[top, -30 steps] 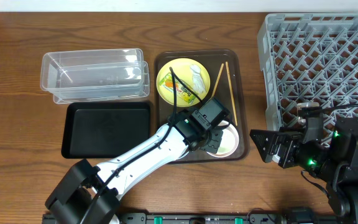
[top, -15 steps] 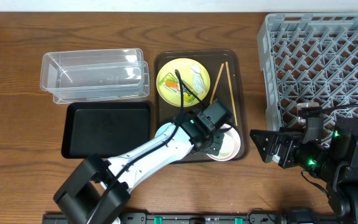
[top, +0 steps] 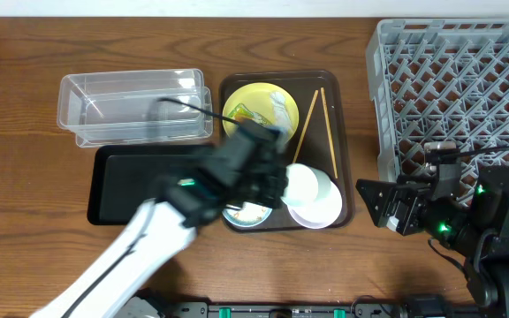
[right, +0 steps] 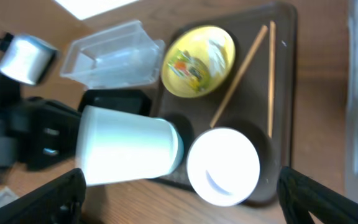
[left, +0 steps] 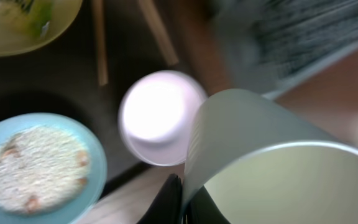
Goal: Sort waste into correct bins and load items into the dishwasher rack
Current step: 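Lift the white cup with the left gripper toward the right gripper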
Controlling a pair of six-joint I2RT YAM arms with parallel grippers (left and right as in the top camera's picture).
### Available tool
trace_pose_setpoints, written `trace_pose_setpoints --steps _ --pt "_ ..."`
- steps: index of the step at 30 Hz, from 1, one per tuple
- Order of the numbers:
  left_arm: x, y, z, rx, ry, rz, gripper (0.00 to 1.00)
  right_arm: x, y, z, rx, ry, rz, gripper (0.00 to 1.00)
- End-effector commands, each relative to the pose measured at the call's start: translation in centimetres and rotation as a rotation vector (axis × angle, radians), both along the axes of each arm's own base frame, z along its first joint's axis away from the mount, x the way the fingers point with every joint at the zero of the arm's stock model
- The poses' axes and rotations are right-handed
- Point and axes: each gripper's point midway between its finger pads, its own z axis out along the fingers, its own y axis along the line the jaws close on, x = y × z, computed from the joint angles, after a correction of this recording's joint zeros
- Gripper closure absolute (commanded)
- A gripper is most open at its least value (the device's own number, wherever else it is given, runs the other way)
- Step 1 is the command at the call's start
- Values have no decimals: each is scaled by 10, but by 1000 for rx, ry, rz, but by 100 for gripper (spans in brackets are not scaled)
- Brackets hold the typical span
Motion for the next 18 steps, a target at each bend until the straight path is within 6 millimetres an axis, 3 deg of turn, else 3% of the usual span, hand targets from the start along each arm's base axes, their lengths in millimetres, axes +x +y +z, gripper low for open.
trace_pose_setpoints --steps 1,4,7,12,18 --pt "-33 -5 69 -343 33 -225 94 -6 22 28 68 -121 174 8" --pt "-48 3 107 -526 44 -326 94 -24 52 55 162 -238 410 7" --pt "-59 10 131 -638 34 -407 94 -37 71 71 206 -320 568 3" --pt "-60 12 137 -669 34 -429 94 -50 96 83 229 -395 714 4" --pt "-60 12 137 -669 37 -427 94 -48 111 83 232 -397 750 18"
